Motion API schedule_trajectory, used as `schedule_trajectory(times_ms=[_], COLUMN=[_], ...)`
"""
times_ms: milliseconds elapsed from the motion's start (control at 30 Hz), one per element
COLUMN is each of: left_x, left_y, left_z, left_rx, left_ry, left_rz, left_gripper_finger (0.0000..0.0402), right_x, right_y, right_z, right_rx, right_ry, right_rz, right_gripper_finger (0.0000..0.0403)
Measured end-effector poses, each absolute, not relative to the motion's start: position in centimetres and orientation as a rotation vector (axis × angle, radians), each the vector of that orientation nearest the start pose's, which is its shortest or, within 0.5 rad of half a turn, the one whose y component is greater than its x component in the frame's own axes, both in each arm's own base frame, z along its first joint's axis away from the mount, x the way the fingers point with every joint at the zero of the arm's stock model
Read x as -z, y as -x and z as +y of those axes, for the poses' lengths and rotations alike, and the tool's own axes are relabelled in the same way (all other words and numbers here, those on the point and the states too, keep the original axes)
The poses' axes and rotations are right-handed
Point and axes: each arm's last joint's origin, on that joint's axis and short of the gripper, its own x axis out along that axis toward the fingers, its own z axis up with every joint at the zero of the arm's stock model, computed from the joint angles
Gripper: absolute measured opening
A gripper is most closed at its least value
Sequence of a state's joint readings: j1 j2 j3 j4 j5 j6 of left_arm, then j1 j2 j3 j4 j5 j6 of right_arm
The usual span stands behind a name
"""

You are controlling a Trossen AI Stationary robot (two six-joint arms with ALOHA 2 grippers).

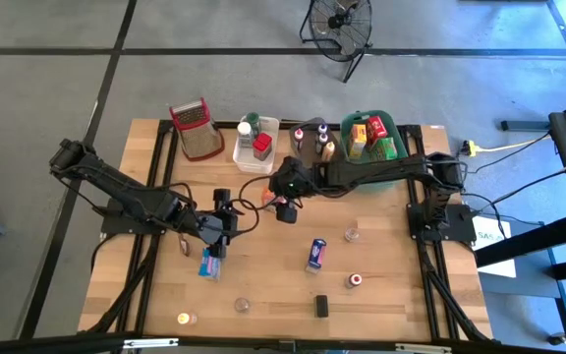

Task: Pick & Place Kitchen Items
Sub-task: Put the orange cereal box into the green bin

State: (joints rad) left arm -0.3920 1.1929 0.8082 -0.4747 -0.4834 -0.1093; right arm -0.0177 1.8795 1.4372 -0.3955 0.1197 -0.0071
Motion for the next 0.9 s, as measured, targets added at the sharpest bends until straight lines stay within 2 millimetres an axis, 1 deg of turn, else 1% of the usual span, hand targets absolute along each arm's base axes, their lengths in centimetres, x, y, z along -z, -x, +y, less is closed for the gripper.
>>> schedule_trajectory(times_ms=[267, 400, 500, 633, 900], left_x=[-24.2, -24.2, -24.2, -24.2, -24.2], left_y=[-22.1, -22.1, -22.1, -22.1, -22.1], left_z=[-7.7, -7.7, -7.7, -7.7, -7.7], left_rx=[-0.122, -0.122, -0.122, -0.122, -0.122], left_ry=[-0.258, -0.258, -0.258, -0.258, -0.258], left_rz=[0.772, 0.772, 0.773, 0.773, 0.773], left_gripper_finger=[0.0232, 0.0231, 0.0232, 0.0231, 0.0233], right_x=[-20.7, -20.3, -20.3, -20.3, -20.2], right_y=[-42.0, -41.9, -41.9, -41.9, -41.8], right_z=[-1.6, -1.7, -1.7, -1.6, -1.6], right_rx=[0.135, 0.131, 0.123, 0.098, 0.099], right_ry=[0.050, 0.062, 0.075, 0.062, 0.064], right_rz=[0.901, 0.920, 0.928, 0.930, 0.934], right_gripper_finger=[0.0335, 0.0334, 0.0323, 0.0286, 0.0176])
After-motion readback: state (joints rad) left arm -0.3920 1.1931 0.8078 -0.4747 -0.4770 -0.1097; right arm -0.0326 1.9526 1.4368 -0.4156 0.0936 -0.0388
